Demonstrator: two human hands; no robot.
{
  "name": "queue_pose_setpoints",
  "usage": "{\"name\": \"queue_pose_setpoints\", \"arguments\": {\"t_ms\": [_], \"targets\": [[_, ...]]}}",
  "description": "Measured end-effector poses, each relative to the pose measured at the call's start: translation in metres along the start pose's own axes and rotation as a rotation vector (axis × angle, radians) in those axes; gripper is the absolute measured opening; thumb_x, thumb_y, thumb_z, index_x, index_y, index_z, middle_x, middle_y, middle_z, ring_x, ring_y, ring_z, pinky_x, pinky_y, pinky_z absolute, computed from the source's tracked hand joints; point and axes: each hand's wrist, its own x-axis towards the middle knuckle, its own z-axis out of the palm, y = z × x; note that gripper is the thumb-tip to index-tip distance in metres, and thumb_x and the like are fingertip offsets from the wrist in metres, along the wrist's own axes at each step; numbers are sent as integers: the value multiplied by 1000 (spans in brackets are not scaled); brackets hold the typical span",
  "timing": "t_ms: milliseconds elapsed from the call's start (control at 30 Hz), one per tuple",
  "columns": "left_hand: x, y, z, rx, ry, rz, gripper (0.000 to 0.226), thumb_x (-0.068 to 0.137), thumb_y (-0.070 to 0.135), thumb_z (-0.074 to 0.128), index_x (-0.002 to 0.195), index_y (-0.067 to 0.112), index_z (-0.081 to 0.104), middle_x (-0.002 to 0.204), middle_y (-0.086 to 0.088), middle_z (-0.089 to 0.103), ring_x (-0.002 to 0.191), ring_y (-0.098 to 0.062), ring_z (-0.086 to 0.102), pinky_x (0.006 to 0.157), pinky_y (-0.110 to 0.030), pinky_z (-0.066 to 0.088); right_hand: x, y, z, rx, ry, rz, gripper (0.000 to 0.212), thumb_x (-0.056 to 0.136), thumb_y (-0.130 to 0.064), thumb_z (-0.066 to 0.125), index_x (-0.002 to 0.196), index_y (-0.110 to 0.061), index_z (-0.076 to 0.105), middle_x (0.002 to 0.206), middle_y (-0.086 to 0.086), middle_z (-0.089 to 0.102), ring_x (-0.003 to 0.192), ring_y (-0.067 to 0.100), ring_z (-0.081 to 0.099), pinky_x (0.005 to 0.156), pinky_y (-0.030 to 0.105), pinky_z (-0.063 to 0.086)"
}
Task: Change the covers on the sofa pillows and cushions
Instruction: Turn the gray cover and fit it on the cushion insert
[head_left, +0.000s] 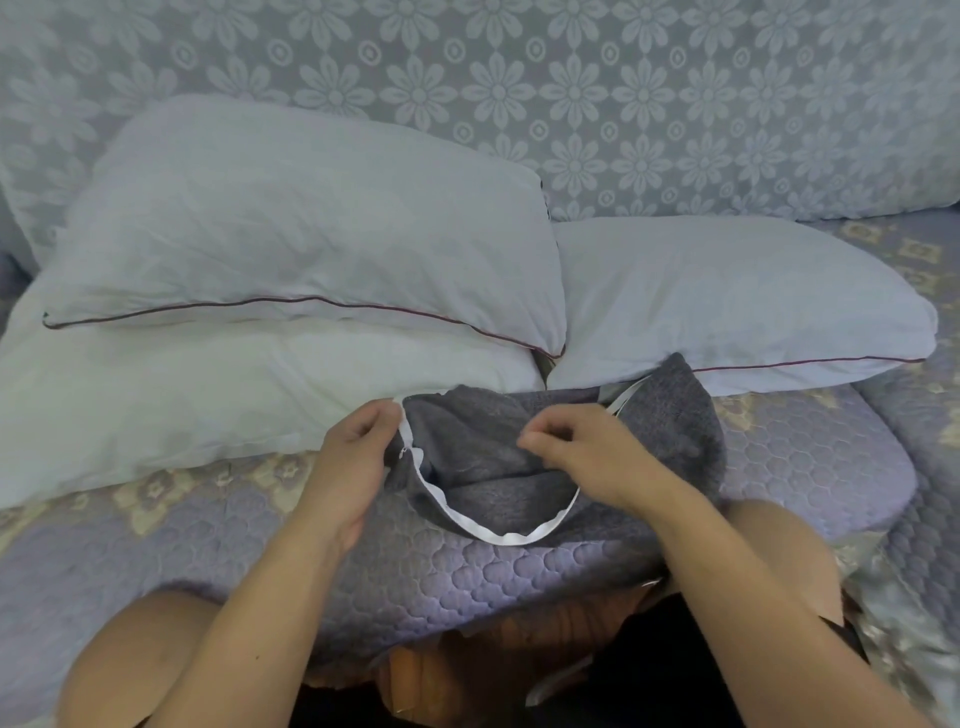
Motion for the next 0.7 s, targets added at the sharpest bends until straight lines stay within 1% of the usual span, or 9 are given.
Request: {"name": "queue_pose_setpoints", "arguments": {"t_ms": [67,133,233,300,400,467,567,633,700], "targets": [[-1,2,-1,9,-22,14,38,107,20,47,89,-13,49,79,-12,46,57,-18,47,57,-28,35,4,2,21,-94,-176,35,21,99,-21,58,106,-31,75,97,-5,75,92,9,70,91,31,55],[-1,3,-4,28,-40,25,37,106,20,47,90,-13,49,81,-10,45,62,-19,43,59,-28,34,8,7,33,-186,-239,42,41,101,-6,47,128,-29,67,124,-1,69,113,12,63,101,28,49],[1,5,-15,126,-12,61,31,106,19,49,92,-7,60,76,-11,45,68,-18,40,61,-21,40,10,8,26,-119,-111,20,58,94,9,39,120,-32,71,142,-11,55,126,11,53,91,7,41],[3,5,-26,224,25,104,29,105,20,50,90,2,67,75,-18,53,70,-14,49,69,-26,42,10,7,14,-89,1,49,62,90,12,36,108,-33,74,142,-15,54,126,9,52,79,2,35],[4,10,-35,310,58,142,33,106,21,49,81,6,65,82,-13,66,73,-8,56,75,-32,41,10,12,-3,-113,29,64,55,92,10,39,104,-33,72,133,-9,62,119,8,55,77,5,37],[4,13,-35,331,59,145,33,106,22,48,81,7,64,75,2,63,69,-4,54,74,-30,41,9,15,-7,-194,47,28,40,95,0,49,103,-32,71,126,-7,64,118,9,56,88,14,41],[0,12,-32,375,9,148,30,106,26,48,89,13,68,77,2,64,71,-7,57,77,-32,43,12,24,-4,-479,115,-133,24,90,-13,63,100,-32,73,139,-2,48,130,21,39,109,30,33],[-3,10,-28,415,-32,164,28,107,28,47,94,20,70,88,2,70,83,-6,63,81,-29,44,18,32,2,-627,68,-202,29,89,-13,63,110,-31,75,149,0,42,137,27,32,115,39,30],[-4,8,-23,488,-36,226,26,106,28,48,94,28,70,94,6,67,92,-1,59,83,-21,43,24,31,2,-580,91,-204,34,92,-8,57,119,-21,71,138,3,57,130,27,46,111,38,36]]}}
